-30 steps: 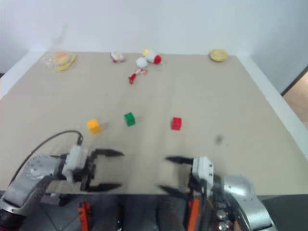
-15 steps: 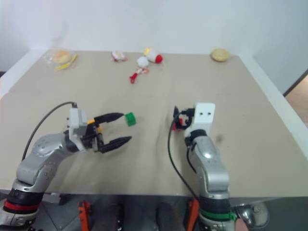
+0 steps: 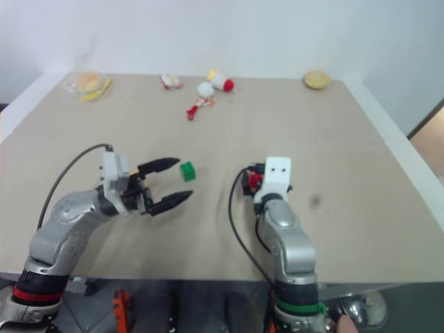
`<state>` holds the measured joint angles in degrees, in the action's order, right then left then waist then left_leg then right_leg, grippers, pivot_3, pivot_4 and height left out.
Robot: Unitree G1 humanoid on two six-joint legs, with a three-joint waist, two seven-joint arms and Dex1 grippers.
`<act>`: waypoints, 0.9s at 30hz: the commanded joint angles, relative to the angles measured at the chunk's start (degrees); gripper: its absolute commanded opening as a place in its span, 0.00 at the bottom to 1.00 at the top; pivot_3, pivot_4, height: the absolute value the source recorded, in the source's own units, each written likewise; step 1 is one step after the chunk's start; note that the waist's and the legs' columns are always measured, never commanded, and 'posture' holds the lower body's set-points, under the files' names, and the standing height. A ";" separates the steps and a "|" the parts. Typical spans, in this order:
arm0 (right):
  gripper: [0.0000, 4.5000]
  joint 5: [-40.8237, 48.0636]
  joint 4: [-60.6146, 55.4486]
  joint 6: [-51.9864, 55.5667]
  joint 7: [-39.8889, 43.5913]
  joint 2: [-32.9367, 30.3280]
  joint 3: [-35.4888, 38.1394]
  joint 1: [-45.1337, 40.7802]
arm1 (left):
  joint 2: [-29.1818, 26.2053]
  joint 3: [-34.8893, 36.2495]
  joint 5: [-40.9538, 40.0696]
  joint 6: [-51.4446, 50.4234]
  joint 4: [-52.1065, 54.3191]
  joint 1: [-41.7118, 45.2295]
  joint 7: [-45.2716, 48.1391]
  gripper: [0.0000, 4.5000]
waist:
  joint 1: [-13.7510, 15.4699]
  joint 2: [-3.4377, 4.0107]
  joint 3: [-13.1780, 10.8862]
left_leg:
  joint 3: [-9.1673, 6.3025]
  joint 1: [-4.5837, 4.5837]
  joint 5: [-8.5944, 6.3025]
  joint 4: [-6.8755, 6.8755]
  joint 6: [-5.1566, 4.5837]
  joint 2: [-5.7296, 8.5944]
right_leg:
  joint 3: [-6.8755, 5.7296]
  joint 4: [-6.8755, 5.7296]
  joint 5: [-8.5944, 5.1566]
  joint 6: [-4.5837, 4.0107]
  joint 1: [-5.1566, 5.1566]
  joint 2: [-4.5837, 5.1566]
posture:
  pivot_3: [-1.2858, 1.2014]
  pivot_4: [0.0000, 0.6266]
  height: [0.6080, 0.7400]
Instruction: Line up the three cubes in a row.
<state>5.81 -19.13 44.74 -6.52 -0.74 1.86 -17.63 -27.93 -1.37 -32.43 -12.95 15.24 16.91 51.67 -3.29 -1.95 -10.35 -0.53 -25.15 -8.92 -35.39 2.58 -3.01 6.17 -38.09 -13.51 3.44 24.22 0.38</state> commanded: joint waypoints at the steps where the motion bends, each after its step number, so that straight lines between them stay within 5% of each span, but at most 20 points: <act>1: 1.00 -0.21 0.80 0.19 -0.31 0.95 0.06 -1.13 | 0.33 0.80 0.40 0.74 0.57 1.22 -0.09 0.99 | 0.00 0.00 0.00 | -0.01 0.00 0.00 0.00 0.00 0.00 | -0.01 0.00 0.00 0.00 0.00 -0.01 | 0.52 0.24 0.97; 3: 1.00 -0.47 1.78 0.27 -0.51 1.38 0.01 -1.42 | 0.50 0.84 0.58 0.72 0.57 1.24 -0.07 0.99 | -0.01 0.00 0.00 | -0.01 0.00 0.00 0.00 0.00 -0.01 | -0.01 0.00 0.00 0.00 0.01 -0.02 | 0.52 0.24 0.97; 6: 0.84 -0.64 3.35 -0.76 -0.59 1.94 0.46 -2.04 | 0.73 0.82 0.83 0.65 0.57 1.19 -0.12 1.00 | -0.01 0.00 0.00 | 0.00 0.00 0.00 0.00 0.00 -0.01 | 0.00 0.00 0.00 0.00 0.01 -0.02 | 0.52 0.24 0.97; 13: 0.29 -0.72 3.33 -2.99 0.30 1.89 0.38 -2.26 | 1.02 0.87 0.68 0.30 -0.06 1.24 0.14 1.00 | -0.02 0.00 0.00 | 0.00 -0.01 0.00 0.01 0.00 -0.01 | 0.00 0.00 -0.01 0.00 0.01 -0.02 | 0.52 0.24 0.97; 16: 0.28 0.83 1.04 -4.26 4.98 -0.25 -0.97 -1.09 | 1.14 0.80 -0.10 -0.42 -0.77 1.50 0.86 1.00 | -0.03 0.00 0.00 | -0.01 0.00 0.00 0.01 0.00 -0.01 | -0.01 0.00 -0.01 0.00 0.01 -0.02 | 0.52 0.24 0.97; 23: 0.28 18.29 -2.73 -10.70 46.03 -24.44 0.40 2.79 | -2.34 -0.14 -1.59 0.91 -1.92 0.66 11.58 1.00 | 0.02 0.02 -0.02 | 0.02 -0.02 -0.02 0.01 -0.01 0.03 | 0.02 0.05 -0.07 0.06 -0.04 0.02 | 0.52 0.24 0.97; 27: 0.28 19.81 5.05 -18.54 67.04 -37.38 -1.75 2.63 | -4.74 -1.04 -0.17 2.94 -4.48 1.03 17.56 1.00 | -0.10 0.03 -0.02 | 0.00 0.07 -0.03 0.01 -0.05 0.00 | -0.01 0.03 -0.08 0.00 -0.05 -0.03 | 0.52 0.24 0.97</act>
<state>24.80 -16.71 29.96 52.09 -35.60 0.19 -14.20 -31.32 -2.47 -33.12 -11.68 11.02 17.50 66.62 -3.39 -1.92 -10.37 -0.53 -25.06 -8.96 -35.38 2.53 -3.02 6.16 -38.06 -13.58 3.44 24.15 0.35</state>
